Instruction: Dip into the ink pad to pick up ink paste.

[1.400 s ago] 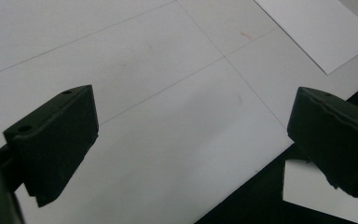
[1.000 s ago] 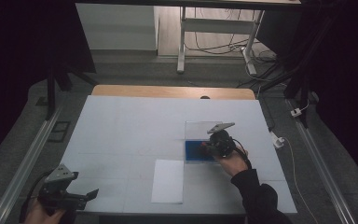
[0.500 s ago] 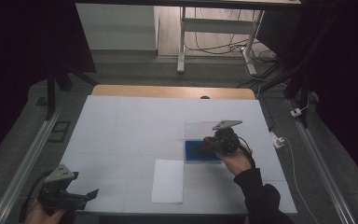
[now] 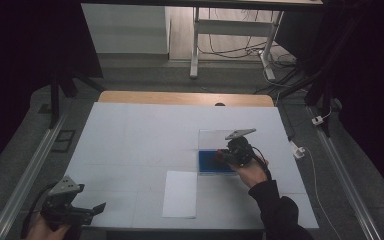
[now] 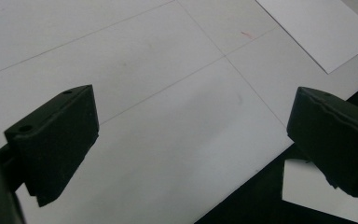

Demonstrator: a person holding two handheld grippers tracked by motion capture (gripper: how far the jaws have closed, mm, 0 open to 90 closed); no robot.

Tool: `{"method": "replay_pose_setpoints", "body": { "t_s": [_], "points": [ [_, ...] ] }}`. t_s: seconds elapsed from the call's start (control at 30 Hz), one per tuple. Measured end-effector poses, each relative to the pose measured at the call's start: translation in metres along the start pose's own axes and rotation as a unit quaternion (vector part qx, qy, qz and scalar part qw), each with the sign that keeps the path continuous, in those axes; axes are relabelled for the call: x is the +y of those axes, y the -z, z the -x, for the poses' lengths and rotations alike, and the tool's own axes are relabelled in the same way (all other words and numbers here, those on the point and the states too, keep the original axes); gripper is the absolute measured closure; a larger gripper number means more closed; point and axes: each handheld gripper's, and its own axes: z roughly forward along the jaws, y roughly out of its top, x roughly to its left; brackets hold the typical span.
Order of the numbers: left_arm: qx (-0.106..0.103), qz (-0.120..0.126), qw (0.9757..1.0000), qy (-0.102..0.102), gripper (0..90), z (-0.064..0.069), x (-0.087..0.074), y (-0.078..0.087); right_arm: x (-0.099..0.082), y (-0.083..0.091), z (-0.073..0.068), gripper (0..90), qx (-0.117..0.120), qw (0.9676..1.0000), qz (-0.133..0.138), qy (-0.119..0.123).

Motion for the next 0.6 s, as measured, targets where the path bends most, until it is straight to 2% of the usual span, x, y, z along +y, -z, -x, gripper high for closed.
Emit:
{"method": "replay_pose_setpoints", "body": {
  "t_s": [0.43,0.53,0.6],
  "points": [
    [0.001,-0.001,1.0000,0.000,2.4,0.000,0.000,0.000,-0.003,-0.008,0.004,79.8,0.003,0.9999,-0.010,-0.010],
    [0.002,-0.003,1.0000,-0.001,2.5,0.001,0.000,-0.001,-0.003,-0.009,-0.001,80.1,-0.010,0.9998,-0.015,0.004],
    [0.002,-0.003,1.0000,-0.001,2.5,0.001,0.000,-0.001,-0.002,-0.009,-0.005,80.1,-0.020,0.9994,-0.018,0.021]
  ]
}}
